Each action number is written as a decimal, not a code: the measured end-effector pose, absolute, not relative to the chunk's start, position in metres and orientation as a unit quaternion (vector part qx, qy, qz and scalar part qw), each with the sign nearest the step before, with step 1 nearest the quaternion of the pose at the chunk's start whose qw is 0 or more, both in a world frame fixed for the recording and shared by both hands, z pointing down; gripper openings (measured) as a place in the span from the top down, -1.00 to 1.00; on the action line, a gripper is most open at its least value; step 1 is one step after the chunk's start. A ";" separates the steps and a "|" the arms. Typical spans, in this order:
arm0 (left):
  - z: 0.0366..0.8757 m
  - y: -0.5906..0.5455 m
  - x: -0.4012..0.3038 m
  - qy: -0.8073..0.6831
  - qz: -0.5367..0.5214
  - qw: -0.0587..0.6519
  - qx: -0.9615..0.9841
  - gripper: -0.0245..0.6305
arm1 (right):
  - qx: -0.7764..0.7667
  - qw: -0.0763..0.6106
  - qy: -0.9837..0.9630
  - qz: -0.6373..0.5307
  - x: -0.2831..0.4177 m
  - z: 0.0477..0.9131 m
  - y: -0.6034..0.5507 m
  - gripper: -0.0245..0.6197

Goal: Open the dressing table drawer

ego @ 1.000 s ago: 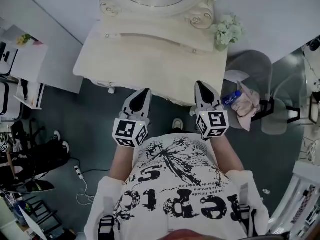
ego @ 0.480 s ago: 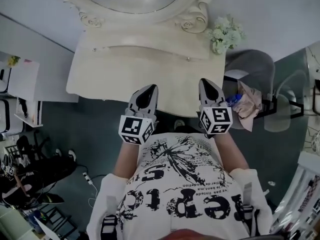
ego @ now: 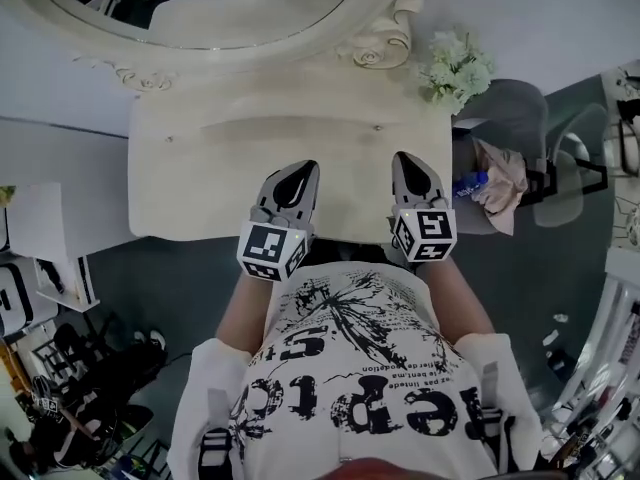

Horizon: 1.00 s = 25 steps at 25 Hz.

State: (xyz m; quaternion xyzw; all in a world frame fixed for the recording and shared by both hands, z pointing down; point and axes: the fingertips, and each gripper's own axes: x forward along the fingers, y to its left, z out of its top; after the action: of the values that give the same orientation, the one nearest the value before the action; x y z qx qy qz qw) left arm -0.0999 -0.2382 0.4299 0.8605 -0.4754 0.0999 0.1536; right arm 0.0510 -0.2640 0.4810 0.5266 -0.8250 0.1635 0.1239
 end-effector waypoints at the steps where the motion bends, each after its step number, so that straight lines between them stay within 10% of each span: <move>1: 0.432 -0.243 -0.101 -0.468 0.101 0.153 0.864 0.88 | 0.531 0.127 -0.821 0.166 0.048 0.486 -0.267 0.87; 25: 0.511 -0.274 -0.131 -0.445 0.138 0.183 0.865 0.88 | 0.562 0.206 -0.771 0.217 0.029 0.628 -0.340 0.51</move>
State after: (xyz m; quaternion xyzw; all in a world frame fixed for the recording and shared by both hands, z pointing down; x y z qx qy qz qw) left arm -0.1307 -0.2745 0.5106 0.8654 -0.4453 0.1384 0.1833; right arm 0.0294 -0.3402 0.6278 0.5617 -0.7715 0.2168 0.2057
